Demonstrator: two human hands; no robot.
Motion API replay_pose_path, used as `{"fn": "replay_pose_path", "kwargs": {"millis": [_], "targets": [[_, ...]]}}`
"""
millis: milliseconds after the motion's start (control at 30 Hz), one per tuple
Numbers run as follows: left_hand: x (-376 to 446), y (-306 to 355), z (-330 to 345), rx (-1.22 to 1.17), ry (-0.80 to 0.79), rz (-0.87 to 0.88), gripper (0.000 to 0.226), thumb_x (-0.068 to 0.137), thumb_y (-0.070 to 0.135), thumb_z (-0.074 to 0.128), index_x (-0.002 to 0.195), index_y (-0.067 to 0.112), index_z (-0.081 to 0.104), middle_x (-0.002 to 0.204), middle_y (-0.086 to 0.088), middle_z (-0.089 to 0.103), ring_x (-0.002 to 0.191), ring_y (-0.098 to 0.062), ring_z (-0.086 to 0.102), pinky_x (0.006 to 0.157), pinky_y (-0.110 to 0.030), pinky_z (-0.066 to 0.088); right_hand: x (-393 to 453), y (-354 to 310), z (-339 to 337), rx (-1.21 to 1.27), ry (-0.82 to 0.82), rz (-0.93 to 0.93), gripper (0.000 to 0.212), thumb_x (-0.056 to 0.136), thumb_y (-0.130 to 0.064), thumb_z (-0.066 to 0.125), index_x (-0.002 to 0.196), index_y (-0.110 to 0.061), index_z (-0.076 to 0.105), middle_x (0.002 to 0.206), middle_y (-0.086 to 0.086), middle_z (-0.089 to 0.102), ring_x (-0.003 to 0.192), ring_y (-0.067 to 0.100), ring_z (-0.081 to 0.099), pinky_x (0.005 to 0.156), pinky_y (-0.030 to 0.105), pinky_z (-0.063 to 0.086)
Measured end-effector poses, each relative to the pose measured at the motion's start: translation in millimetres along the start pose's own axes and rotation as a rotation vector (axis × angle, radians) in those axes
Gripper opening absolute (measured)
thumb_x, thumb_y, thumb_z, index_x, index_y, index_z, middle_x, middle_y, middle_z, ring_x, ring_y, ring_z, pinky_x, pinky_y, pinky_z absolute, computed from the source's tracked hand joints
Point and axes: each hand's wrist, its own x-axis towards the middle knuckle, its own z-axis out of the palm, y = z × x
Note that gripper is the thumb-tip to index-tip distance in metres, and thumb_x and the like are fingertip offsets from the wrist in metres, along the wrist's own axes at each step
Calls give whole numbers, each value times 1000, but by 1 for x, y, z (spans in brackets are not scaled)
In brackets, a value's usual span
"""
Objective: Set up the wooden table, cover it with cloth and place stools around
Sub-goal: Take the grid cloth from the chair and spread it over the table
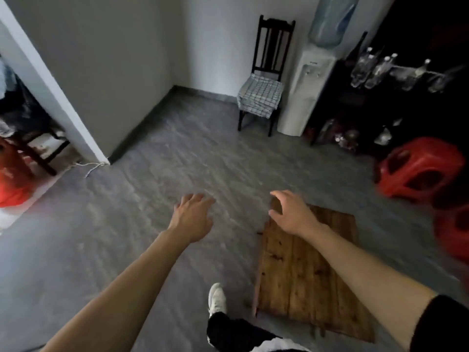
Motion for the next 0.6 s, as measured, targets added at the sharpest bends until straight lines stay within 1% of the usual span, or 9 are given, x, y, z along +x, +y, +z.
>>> {"fn": "replay_pose_path", "kwargs": {"millis": [67, 133, 233, 367, 433, 500, 600], "targets": [[32, 16, 5, 30, -43, 97, 55, 94, 36, 51, 146, 30, 35, 151, -1, 35, 139, -30, 27, 110, -48, 33, 12, 25, 5, 27, 34, 88, 58, 93, -34, 58, 144, -14, 43, 146, 7, 45, 135, 25, 41, 112, 36, 34], [65, 31, 12, 57, -99, 174, 56, 93, 35, 51, 146, 29, 34, 151, 0, 34, 139, -29, 27, 109, -46, 32, 27, 47, 13, 108, 86, 183, 55, 94, -32, 58, 144, -14, 44, 147, 7, 45, 136, 25, 41, 113, 34, 33], [105, 50, 26, 105, -189, 275, 57, 93, 34, 51, 146, 28, 33, 151, 0, 34, 138, -26, 27, 111, -42, 29, 52, 75, 29, 233, 174, 304, 51, 96, -30, 57, 143, -14, 46, 145, 7, 47, 134, 24, 43, 111, 32, 31], [161, 70, 32, 220, -363, 397, 57, 96, 33, 50, 148, 29, 29, 156, 1, 26, 144, -26, 17, 115, -42, 22, 75, 103, 40, 398, 141, 505, 52, 96, -29, 55, 145, -16, 42, 146, 6, 47, 135, 22, 43, 111, 34, 36], [199, 82, 30, 232, -370, 468, 55, 96, 33, 49, 147, 27, 30, 155, 0, 27, 144, -25, 18, 113, -42, 24, 84, 116, 36, 423, 148, 573, 54, 97, -30, 54, 147, -17, 40, 148, 4, 44, 137, 20, 40, 113, 34, 35], [238, 97, 34, 224, -382, 546, 54, 95, 33, 50, 146, 26, 33, 152, -1, 32, 140, -24, 25, 112, -39, 29, 91, 131, 28, 401, 194, 613, 54, 97, -31, 54, 147, -17, 40, 149, 3, 44, 138, 19, 38, 114, 32, 33], [281, 127, 48, 240, -451, 664, 54, 95, 33, 49, 147, 26, 33, 150, 0, 36, 138, -22, 30, 111, -36, 30, 93, 146, 19, 354, 267, 698, 52, 96, -30, 55, 145, -18, 43, 147, 3, 46, 137, 22, 37, 114, 36, 33]]}}
